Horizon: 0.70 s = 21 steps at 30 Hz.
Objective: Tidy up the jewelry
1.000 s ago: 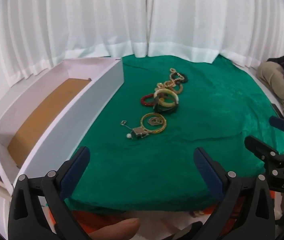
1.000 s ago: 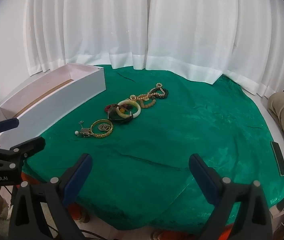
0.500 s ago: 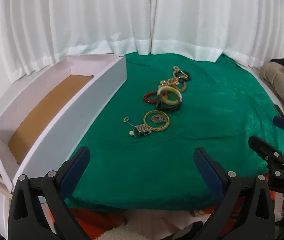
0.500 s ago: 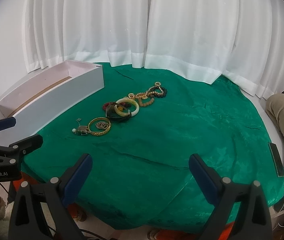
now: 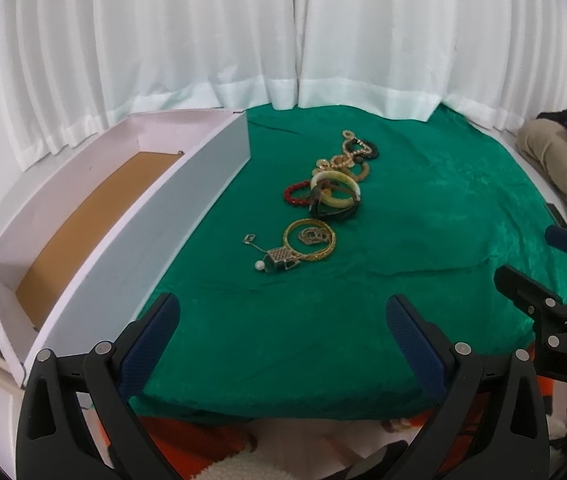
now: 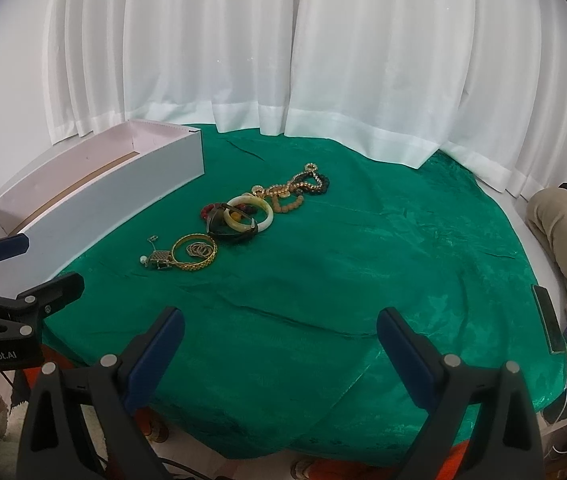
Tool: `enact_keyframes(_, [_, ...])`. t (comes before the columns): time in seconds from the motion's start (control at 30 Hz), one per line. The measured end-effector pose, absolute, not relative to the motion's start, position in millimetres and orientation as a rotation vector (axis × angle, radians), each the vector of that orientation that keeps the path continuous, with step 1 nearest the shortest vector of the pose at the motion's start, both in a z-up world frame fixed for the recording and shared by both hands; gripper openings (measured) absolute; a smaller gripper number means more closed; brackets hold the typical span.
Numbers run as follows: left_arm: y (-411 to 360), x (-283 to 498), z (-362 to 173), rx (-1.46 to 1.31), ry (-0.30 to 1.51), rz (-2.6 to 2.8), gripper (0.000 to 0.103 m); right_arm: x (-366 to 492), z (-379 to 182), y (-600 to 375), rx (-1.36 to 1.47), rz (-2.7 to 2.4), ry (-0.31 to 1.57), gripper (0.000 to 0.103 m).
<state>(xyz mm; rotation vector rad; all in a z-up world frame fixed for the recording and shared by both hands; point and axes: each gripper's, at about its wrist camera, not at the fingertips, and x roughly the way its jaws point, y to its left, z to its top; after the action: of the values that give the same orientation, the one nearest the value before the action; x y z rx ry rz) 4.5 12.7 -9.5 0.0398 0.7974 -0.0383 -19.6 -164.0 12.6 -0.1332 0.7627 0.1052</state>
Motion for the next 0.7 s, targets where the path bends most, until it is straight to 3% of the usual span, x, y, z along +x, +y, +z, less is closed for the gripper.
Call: enact_keyframes(0.7, [6.5,7.2,-10.6,0.040,0.803,-0.049,0.103,-20.3,14.9,-166.4,-0.134,0.092,0.754,0.099])
